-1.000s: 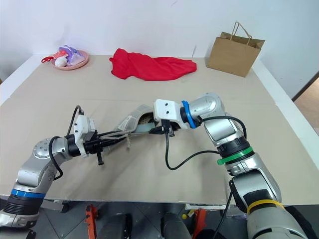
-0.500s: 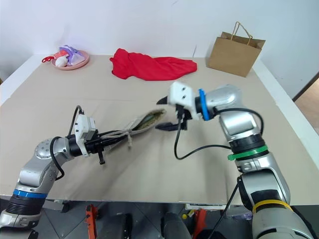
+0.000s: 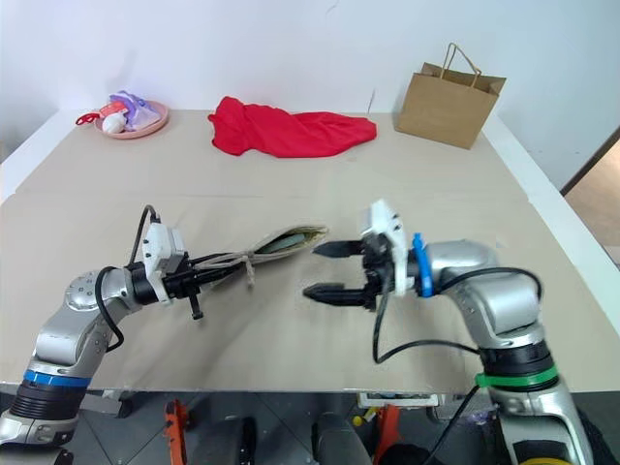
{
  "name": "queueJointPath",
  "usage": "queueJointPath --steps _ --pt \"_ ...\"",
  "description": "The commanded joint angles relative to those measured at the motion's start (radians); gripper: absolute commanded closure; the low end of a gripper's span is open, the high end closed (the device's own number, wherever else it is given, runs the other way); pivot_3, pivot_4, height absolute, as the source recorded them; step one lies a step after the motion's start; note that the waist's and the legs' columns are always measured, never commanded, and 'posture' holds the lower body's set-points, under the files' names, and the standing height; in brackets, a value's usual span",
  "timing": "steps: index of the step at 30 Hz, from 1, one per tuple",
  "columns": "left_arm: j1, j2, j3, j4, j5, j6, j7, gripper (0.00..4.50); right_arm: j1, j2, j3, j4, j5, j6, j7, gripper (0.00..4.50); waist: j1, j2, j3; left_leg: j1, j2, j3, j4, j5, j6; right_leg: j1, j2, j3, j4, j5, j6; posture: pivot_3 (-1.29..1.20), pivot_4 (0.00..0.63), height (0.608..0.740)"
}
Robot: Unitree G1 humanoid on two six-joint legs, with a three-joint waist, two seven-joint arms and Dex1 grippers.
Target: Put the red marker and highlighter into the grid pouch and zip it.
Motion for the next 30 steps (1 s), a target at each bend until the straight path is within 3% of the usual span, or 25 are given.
queueJointPath --steps 1,10,18,20,24,28,30 --pt "-0.015 -0.002 0.002 0.002 0.016 -0.039 0.007 4.5 -0.025 0.081 0.026 -0.042 0.011 0.062 -0.128 0.07 0.0 0.0 0.0 0.0 0.0 0.0 0.0 0.0 0.0 0.0 0.0 0.0 0.0 0.001 0.0 0.0 0.15 0.74" --pt "-0.024 -0.01 -0.006 0.011 0.026 -0.055 0.012 4.5 -0.094 0.24 0.124 0.05 -0.04 0.084 -0.277 0.07 0.002 0.0 0.0 -0.002 -0.001 0.0 0.0 0.0 0.0 -0.001 -0.001 0.0 0.0 0.0 0.001 0.0 0.15 0.74" --pt "-0.031 -0.012 -0.01 0.018 0.028 -0.059 0.016 4.5 -0.164 0.291 0.132 0.106 -0.047 0.066 -0.278 0.07 0.002 0.0 0.0 -0.002 -0.001 -0.001 0.0 0.0 0.0 -0.001 -0.001 -0.001 0.0 0.0 0.001 0.0 0.15 0.74" --pt "-0.031 -0.012 -0.009 0.019 0.028 -0.059 0.016 4.5 -0.167 0.291 0.132 0.11 -0.049 0.063 -0.274 0.56 0.002 0.0 0.0 -0.003 -0.001 -0.001 0.0 0.0 0.0 -0.001 -0.001 -0.001 0.0 0.0 0.001 0.0 0.15 0.74" --pt "-0.03 -0.01 -0.008 0.019 0.028 -0.06 0.016 4.5 -0.168 0.289 0.135 0.113 -0.053 0.056 -0.267 2.11 0.002 0.0 0.0 -0.003 -0.001 -0.001 0.0 0.0 0.0 -0.001 -0.001 -0.001 0.0 0.0 0.001 0.0 0.15 0.74" --pt "-0.031 -0.01 -0.007 0.019 0.029 -0.061 0.017 4.5 -0.173 0.302 0.141 0.118 -0.052 0.048 -0.266 4.23 0.002 0.0 0.0 -0.003 -0.001 -0.001 0.0 0.0 0.0 -0.001 -0.001 -0.001 0.0 -0.001 0.001 0.0 0.15 0.74" --pt "-0.03 -0.011 -0.007 0.02 0.029 -0.062 0.016 4.5 -0.175 0.312 0.144 0.12 -0.051 0.045 -0.268 4.38 0.002 0.0 0.0 -0.003 -0.001 -0.001 0.0 0.0 0.0 -0.001 -0.001 -0.001 0.0 -0.001 0.001 0.0 0.15 0.74"
